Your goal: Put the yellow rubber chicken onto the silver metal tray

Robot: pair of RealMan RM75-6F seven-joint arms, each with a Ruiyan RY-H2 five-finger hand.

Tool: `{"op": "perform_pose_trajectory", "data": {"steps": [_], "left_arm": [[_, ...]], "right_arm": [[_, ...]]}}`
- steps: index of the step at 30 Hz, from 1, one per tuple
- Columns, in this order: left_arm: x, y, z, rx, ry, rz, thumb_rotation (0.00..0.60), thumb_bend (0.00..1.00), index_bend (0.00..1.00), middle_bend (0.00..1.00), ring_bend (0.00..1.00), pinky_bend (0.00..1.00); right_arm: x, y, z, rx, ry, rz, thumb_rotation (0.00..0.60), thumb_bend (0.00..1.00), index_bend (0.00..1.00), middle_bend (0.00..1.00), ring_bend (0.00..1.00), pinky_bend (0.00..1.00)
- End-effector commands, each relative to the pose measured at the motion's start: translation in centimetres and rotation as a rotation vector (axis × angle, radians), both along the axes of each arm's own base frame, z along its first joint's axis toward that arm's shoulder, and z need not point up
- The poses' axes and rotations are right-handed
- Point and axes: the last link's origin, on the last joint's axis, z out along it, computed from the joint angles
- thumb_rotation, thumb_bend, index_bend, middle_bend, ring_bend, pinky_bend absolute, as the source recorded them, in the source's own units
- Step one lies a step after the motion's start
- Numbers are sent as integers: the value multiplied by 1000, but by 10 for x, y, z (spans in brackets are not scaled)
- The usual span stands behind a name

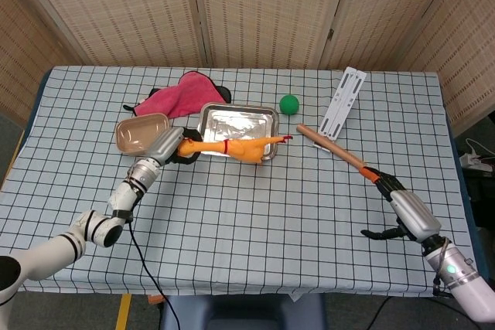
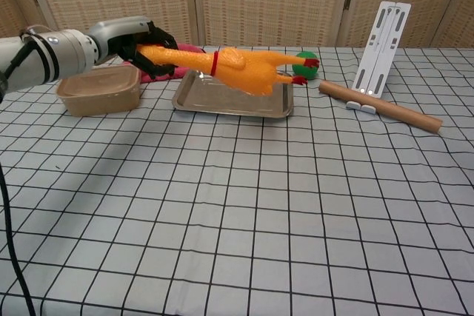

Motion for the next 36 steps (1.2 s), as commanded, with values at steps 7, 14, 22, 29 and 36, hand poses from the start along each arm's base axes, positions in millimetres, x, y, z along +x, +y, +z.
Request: {"op": "perform_pose_trajectory", "data": {"steps": [7, 14, 22, 29, 36], "left_arm": [[-5, 49, -4, -31, -52, 150, 600, 997, 748, 509, 346, 456], [-3, 48, -28, -62, -68, 164, 600, 994, 747, 508, 347, 455], [4, 45, -42, -79, -31, 114, 600, 965, 628, 500, 346, 454], [5, 48, -39, 5, -32, 82, 600, 636, 94, 301, 255, 385], [3, 47, -36, 43, 26, 40, 600, 456, 0, 43, 23, 181]], "right_arm": [[-9, 4, -12, -10, 24, -18, 600, 69, 0, 0, 0, 0], [-9, 2, -15, -36, 40, -24, 600, 68, 0, 0, 0, 0], [-14, 3, -12, -52, 30, -42, 600, 68, 0, 0, 0, 0], [-17, 5, -10, -44, 27, -51, 600, 68, 0, 0, 0, 0], [-16, 6, -9, -49, 14, -44, 600, 69, 0, 0, 0, 0]]}}
